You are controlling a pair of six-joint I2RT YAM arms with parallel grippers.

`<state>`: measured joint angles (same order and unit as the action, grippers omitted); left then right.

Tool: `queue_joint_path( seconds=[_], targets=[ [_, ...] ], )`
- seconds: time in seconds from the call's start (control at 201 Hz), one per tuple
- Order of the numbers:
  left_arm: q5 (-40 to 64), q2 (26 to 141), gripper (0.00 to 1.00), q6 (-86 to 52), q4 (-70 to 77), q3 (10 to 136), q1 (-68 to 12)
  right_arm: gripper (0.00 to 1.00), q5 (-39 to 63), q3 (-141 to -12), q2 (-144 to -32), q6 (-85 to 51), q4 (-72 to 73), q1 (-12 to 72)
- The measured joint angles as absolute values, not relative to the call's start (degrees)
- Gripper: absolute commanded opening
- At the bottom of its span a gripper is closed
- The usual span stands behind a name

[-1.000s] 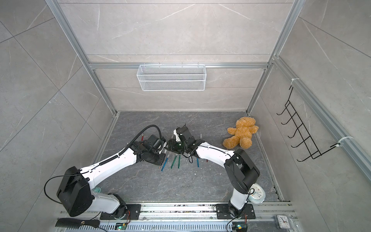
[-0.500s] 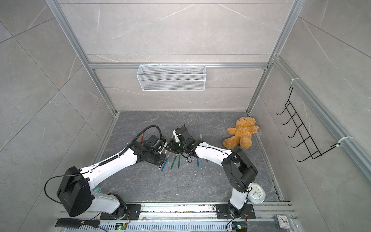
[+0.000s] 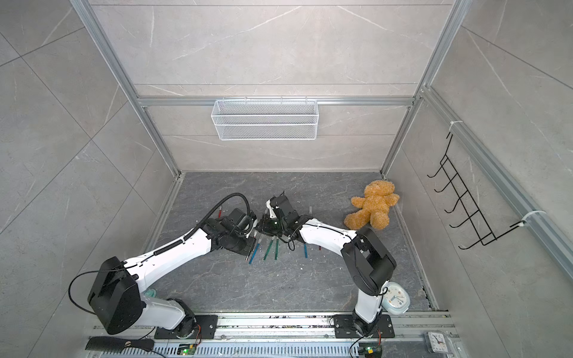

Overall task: Remove protective caps from carving knives
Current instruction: Remove the protective sleeve from the carving knife.

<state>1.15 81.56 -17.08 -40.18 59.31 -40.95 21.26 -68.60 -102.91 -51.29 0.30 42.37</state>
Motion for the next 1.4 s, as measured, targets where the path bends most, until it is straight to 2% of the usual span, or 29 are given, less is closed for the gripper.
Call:
queue_joint_path(
  seconds=[0.867, 1.396],
  targets=[
    [-1.0, 80.9, 0.00, -17.1, -35.7, 58.9, -41.9, 0.00, 20.8, -71.3, -102.9, -53.0, -3.0, 40.2],
    [-2.9, 80.5, 0.00, -17.1, -39.2, 58.5, -43.5, 0.00, 17.3, -74.3, -102.0, -52.9, -4.1, 36.3]
  ],
)
